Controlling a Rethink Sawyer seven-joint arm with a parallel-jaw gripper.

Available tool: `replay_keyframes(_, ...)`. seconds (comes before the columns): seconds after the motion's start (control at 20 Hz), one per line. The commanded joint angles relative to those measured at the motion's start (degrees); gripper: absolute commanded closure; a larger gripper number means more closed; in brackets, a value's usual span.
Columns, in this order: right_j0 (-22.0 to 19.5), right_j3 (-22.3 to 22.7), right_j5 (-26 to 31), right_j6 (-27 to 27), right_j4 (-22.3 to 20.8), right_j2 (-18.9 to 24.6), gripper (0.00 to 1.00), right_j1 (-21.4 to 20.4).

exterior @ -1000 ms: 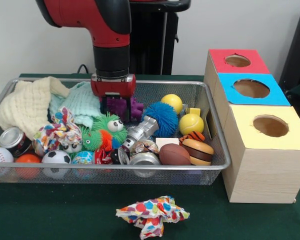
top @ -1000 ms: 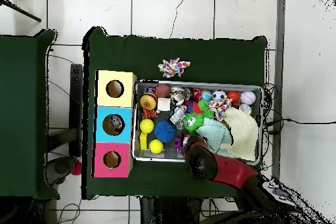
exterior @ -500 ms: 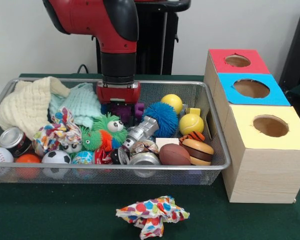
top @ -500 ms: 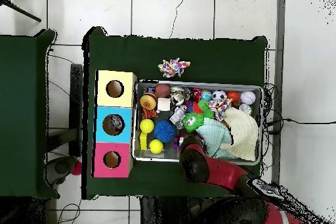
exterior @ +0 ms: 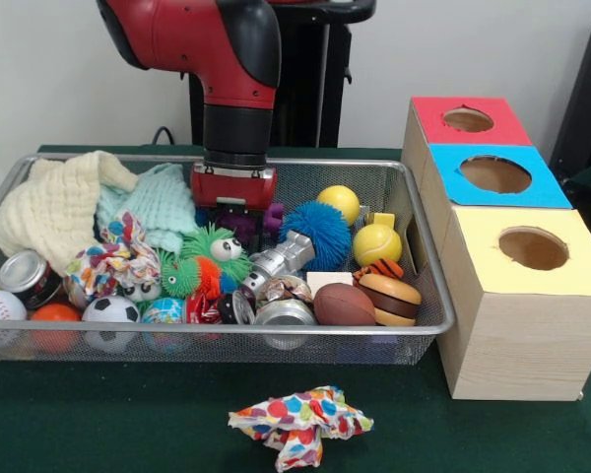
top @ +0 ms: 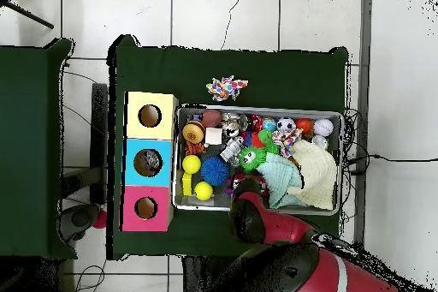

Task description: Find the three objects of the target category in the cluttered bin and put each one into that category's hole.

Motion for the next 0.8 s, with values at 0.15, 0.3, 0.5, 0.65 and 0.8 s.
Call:
replay_keyframes(0.15, 1.1, -12.3, 4.7, 10.9, 7.3, 2.1, 0.0, 14.3)
replay_keyframes(0.3, 0.8, -13.3, 4.8, 10.8, 7.3, 2.0, 0.0, 15.4)
replay_keyframes(0.5, -0.8, -14.4, 6.3, 10.8, 6.3, 3.4, 0.0, 16.7)
replay_keyframes(0.65, -1.2, -14.6, 7.6, 10.6, 6.5, 3.5, 0.0, 16.9)
replay_keyframes(0.8, -1.9, -14.9, 9.2, 9.4, 4.9, 4.2, 1.0, 16.6)
